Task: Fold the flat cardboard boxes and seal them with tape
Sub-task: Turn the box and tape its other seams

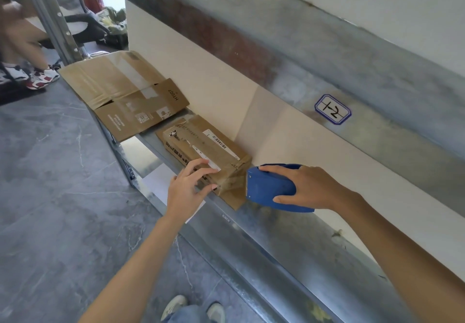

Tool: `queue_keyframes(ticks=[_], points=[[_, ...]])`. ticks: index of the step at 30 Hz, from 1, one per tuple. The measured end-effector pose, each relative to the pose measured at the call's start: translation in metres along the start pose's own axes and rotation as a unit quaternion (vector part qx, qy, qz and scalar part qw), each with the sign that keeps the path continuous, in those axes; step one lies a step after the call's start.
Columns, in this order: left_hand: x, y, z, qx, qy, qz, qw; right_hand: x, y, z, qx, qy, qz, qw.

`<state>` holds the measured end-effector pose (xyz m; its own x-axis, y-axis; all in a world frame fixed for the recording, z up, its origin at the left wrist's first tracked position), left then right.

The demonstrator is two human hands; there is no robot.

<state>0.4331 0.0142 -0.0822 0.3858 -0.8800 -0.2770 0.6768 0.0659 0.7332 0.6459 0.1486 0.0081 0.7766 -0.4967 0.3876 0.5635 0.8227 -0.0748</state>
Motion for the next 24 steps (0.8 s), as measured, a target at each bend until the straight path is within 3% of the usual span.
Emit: queue_keyframes(ticks=[7,12,17,24], points=[[-0.022,-0.003,0.011,-0.061,-0.007,-0.063,0.996,-0.003,0.002,-0.001,-0.006,-0.013,-0.009,1.000],[-0.040,-0.005,0.010,-0.022,-0.081,-0.102,0.991,-0.003,0.003,-0.002,-0.006,-0.016,-0.011,1.000],[-0.037,-0.014,0.005,0.019,-0.129,-0.086,0.988,-0.002,0.000,-0.001,0.002,-0.011,-0.016,1.000],[-0.039,-0.014,0.002,0.044,-0.099,-0.059,0.992,0.002,-0.001,0.000,-0.011,-0.018,-0.030,0.999]])
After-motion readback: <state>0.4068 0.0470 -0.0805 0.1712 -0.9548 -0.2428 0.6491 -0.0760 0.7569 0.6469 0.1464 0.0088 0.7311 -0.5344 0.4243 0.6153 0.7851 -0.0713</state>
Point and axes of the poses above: each hand's wrist, its own x-axis away from the middle knuckle, its own z-axis out of the back of the hand, y = z × x, the point moved 8 cm from there along -x, towards the middle knuckle, and after that the axes turned 5 degrees about -y, right-handed, at the moved point
